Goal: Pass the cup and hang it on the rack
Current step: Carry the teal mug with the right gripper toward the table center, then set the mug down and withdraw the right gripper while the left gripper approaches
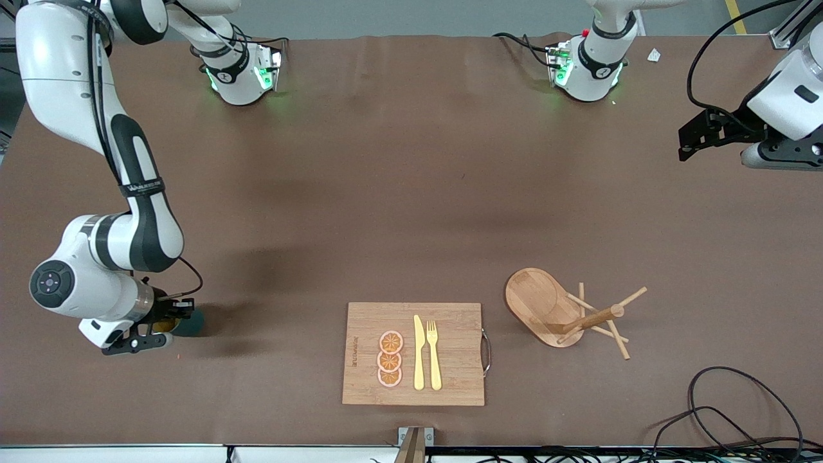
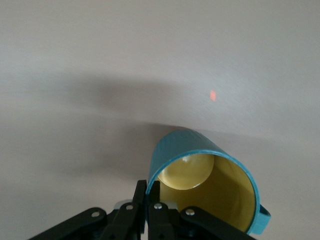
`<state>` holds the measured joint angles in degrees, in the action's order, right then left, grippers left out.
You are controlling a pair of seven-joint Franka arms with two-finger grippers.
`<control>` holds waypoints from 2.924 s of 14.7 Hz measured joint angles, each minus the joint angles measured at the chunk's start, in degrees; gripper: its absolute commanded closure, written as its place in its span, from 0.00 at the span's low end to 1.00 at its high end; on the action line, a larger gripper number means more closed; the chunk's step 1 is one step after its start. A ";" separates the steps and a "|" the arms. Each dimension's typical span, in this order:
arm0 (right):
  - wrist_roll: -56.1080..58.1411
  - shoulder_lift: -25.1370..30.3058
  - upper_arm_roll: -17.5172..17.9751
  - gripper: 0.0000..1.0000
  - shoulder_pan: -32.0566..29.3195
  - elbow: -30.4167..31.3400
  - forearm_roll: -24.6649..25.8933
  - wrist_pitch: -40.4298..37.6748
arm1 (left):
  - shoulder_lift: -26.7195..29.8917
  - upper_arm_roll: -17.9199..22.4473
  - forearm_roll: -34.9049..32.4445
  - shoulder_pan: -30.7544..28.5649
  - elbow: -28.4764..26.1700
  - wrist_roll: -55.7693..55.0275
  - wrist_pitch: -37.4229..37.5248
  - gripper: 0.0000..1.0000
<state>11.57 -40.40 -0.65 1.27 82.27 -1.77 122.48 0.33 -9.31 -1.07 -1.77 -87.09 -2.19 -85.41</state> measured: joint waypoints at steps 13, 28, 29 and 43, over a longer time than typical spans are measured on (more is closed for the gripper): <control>-21.84 -1.42 2.31 0.99 31.49 -6.10 -8.66 4.69 | -0.41 -0.05 0.00 0.09 -0.11 0.00 0.02 0.00; -41.30 -9.14 -0.33 0.00 39.31 -16.40 -8.53 12.33 | -2.32 -0.37 0.02 2.39 -0.07 -1.77 -0.89 0.00; -41.37 -7.62 -1.16 0.00 37.58 -16.78 -8.53 10.07 | -2.71 -0.44 0.02 3.14 -0.02 -3.52 -1.07 0.00; -13.40 17.89 -9.68 0.00 8.79 3.30 -8.44 -5.57 | -16.35 -0.80 0.00 20.90 2.69 -46.79 -14.01 0.00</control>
<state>-1.84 -22.51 -10.33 10.07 85.57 -10.21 116.91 -16.02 -10.11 -1.07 19.13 -84.40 -48.98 -99.42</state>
